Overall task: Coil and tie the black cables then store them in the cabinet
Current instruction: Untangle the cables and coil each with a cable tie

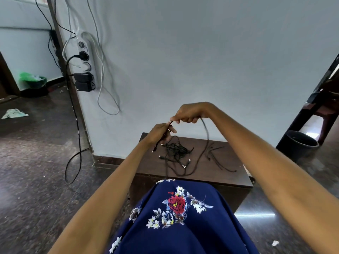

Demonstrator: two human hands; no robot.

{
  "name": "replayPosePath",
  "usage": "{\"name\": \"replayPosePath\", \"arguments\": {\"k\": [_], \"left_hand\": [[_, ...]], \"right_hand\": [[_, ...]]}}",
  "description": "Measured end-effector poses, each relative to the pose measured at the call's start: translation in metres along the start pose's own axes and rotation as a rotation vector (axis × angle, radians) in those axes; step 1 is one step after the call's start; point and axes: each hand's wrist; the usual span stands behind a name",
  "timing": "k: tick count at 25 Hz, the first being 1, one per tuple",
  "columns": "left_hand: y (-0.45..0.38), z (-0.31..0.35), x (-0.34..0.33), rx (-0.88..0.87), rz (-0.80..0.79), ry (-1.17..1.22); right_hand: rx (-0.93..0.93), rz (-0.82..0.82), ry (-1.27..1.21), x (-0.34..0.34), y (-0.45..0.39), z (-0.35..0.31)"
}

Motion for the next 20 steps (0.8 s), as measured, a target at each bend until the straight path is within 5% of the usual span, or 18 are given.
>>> {"name": "replayPosePath", "arguments": {"k": [10,14,17,20], "left_hand": [[0.065,-0.014,0.018,0.032,-0.134,0.394],[0.068,0.014,0.024,-0.073,-0.176,0.554],[0.063,0.026,0.028,-0.210,-0.124,0.745],[0.056,0.014,0.024,-0.233,0.022,0.686]], "right_hand": [[0.040,0.357,0.247,-0.067,-0.042,0.005],[0.070,0.450,0.091,-0.089,-0.042,0.004],[0.105,0.303,-0.137,-0.112,-0.041,-0.004],[0.018,-0.085,-0.093,-0.134,-0.043,-0.009]]}}
Point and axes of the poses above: each hand's wrist, its own y-axis away from the middle knuckle, its own x-axis out of the back of the hand, z = x × y, and after that the axes turned 11 degrees about -z, right-handed
